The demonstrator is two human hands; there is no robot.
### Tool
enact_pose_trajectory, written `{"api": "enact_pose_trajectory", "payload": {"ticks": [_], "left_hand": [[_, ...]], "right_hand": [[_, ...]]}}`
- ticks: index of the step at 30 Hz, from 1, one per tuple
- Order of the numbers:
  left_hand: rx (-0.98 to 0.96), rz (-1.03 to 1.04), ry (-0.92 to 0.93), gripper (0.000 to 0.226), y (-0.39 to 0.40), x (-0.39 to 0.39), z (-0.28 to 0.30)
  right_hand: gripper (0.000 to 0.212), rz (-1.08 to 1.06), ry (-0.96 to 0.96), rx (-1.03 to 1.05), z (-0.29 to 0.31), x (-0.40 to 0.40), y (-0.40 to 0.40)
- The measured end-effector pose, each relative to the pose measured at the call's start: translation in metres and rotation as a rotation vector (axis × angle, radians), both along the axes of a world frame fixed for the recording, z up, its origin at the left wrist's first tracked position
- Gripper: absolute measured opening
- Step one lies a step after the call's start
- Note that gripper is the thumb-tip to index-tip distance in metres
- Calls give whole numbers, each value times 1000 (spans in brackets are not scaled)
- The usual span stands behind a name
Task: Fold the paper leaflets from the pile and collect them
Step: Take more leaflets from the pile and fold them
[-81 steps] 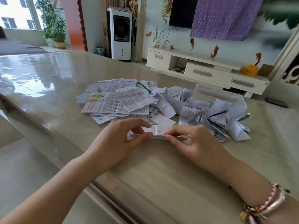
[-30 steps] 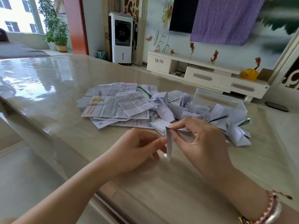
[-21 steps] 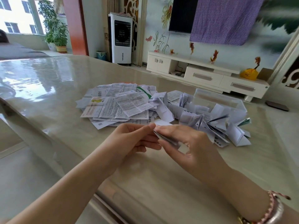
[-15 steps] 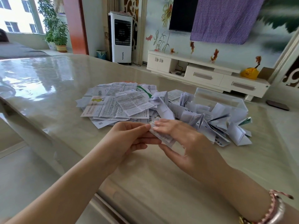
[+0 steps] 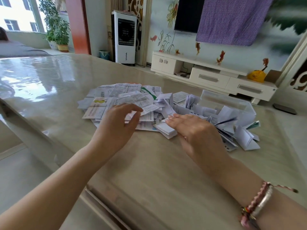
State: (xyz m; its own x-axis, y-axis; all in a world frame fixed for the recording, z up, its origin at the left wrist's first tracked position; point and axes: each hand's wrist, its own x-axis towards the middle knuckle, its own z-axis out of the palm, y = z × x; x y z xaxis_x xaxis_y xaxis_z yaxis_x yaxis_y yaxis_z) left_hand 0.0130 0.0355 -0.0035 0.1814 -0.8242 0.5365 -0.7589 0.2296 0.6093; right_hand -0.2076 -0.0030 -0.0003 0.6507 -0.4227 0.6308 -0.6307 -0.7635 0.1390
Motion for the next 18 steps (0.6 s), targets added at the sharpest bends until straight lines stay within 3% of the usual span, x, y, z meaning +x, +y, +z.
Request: {"api": "enact_pose_trajectory", "payload": {"ticks": [1,3,7,10,14,18], "left_hand": [[-11,11,-189,23,-3,4,-3],[100,-20,-369,46,-7,7,-9],[330,-52,-414,73,-13,5,-18],[302,-30,-399,64,-13,7,-18],[186,-28,-399,61,-6,8,-18],[57,-37,-414,60,7,13,-18]], "right_hand": [[37,-39,21,47,-4,2,-3],[24,-82,91,157,-9,4,-5],[74,-152,222,370,-11,4,-2],[92,-202,257,441,-8,6,0],[87,-195,222,408,-8,4,4],[63,-89,108,241,-5,5,12]]}}
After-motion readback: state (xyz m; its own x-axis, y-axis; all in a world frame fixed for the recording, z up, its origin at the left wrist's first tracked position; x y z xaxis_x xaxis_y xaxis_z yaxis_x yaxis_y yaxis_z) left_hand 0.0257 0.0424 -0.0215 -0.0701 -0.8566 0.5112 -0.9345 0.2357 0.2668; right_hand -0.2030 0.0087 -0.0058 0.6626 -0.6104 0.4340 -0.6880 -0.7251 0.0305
